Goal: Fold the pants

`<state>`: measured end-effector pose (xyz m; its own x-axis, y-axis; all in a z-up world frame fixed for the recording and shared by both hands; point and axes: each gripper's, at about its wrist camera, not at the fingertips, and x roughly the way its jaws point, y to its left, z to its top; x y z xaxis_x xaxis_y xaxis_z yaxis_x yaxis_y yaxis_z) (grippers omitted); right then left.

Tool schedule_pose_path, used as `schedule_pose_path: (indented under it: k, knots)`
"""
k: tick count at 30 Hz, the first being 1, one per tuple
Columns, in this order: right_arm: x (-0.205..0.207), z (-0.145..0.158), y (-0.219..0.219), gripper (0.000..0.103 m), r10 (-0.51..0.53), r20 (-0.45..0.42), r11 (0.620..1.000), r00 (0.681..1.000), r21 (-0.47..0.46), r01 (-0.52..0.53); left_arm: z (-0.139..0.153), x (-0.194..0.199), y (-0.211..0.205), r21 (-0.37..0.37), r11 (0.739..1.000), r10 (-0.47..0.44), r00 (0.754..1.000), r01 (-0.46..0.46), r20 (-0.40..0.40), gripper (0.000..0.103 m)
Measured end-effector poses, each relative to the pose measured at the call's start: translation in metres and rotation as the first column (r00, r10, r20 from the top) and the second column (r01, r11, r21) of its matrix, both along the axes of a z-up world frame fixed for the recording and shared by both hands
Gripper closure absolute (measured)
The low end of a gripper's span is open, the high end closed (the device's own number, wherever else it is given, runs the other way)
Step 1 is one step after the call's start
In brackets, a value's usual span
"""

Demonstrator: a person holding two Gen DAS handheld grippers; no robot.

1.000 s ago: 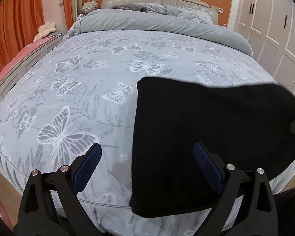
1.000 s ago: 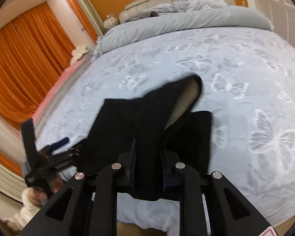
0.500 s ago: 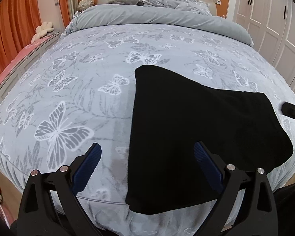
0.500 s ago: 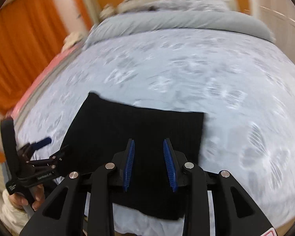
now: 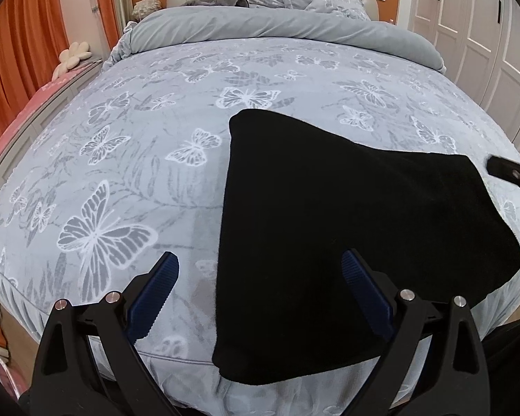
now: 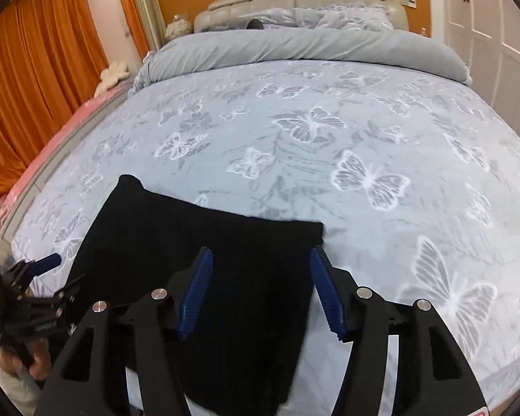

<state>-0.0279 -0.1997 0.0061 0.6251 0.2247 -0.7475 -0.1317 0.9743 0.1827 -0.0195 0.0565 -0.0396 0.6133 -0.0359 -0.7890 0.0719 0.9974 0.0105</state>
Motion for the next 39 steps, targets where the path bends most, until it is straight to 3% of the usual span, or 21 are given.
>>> schedule_pose_path:
  k: [5, 9, 13, 18, 24, 26, 29, 31, 33, 35, 36, 37, 38, 39]
  knots:
    - [-0.01, -0.02, -0.021, 0.043, -0.041, -0.057, 0.997, 0.998, 0.058, 0.044, -0.001, 0.0, -0.005, 0.011, 1.0, -0.004, 1.0, 0.004, 0.001, 0.01]
    - [-0.022, -0.021, -0.008, 0.045, 0.047, -0.033, 0.997, 0.998, 0.061, -0.045, -0.003, 0.001, -0.009, 0.021, 1.0, -0.002, 1.0, 0.002, 0.0, 0.01]
    - [-0.014, -0.052, -0.004, 0.045, 0.033, -0.172, 0.999, 0.985, 0.012, -0.032, -0.006, 0.003, -0.013, 0.027, 1.0, -0.005, 1.0, 0.005, -0.011, 0.01]
    - [-0.025, -0.037, -0.018, 0.039, 0.01, -0.107, 0.995, 0.994, 0.103, 0.001, -0.004, -0.002, -0.013, 0.006, 1.0, -0.027, 1.0, 0.027, -0.007, 0.006]
    - [-0.027, -0.047, -0.034, 0.036, -0.029, -0.159, 0.977, 0.987, 0.205, 0.062, -0.006, -0.003, -0.007, -0.015, 0.999, -0.034, 0.999, 0.034, -0.021, 0.006]
    - [-0.028, -0.05, -0.037, 0.036, -0.02, -0.176, 0.967, 0.984, 0.246, 0.064, -0.008, -0.001, 0.002, -0.113, 0.992, -0.065, 0.996, 0.057, -0.063, 0.005]
    - [-0.025, -0.065, -0.038, 0.03, 0.003, -0.245, 0.949, 0.969, 0.305, 0.075, -0.025, 0.011, 0.025, -0.272, 0.962, -0.06, 0.982, 0.008, -0.181, 0.005]
    - [-0.023, -0.075, -0.036, 0.03, 0.028, -0.296, 0.935, 0.955, 0.345, 0.079, -0.045, 0.02, 0.042, -0.38, 0.923, -0.053, 0.957, -0.063, -0.287, 0.005]
    - [-0.018, -0.088, -0.031, 0.029, 0.06, -0.337, 0.912, 0.939, 0.401, 0.086, -0.052, 0.024, 0.053, -0.463, 0.88, -0.05, 0.948, -0.107, -0.315, 0.005]
    - [-0.016, -0.093, -0.027, 0.028, 0.062, -0.346, 0.908, 0.936, 0.409, 0.091, -0.051, 0.026, 0.05, -0.494, 0.865, -0.081, 0.949, -0.086, -0.306, 0.007]
    - [-0.015, -0.093, -0.025, 0.028, 0.059, -0.338, 0.906, 0.939, 0.413, 0.092, -0.053, 0.027, 0.048, -0.514, 0.854, -0.1, 0.945, -0.078, -0.31, 0.015]
    - [-0.014, -0.093, -0.023, 0.032, 0.06, -0.331, 0.906, 0.942, 0.413, 0.088, -0.054, 0.028, 0.044, -0.515, 0.854, -0.109, 0.943, -0.074, -0.316, 0.015]
    - [-0.013, -0.093, -0.021, 0.046, 0.065, -0.321, 0.906, 0.945, 0.416, 0.079, -0.053, 0.027, 0.039, -0.49, 0.869, -0.1, 0.946, -0.068, -0.309, 0.02]
    - [-0.014, -0.093, -0.019, 0.052, 0.074, -0.317, 0.901, 0.946, 0.428, 0.073, -0.052, 0.027, 0.037, -0.474, 0.879, -0.097, 0.948, -0.061, -0.303, 0.032]
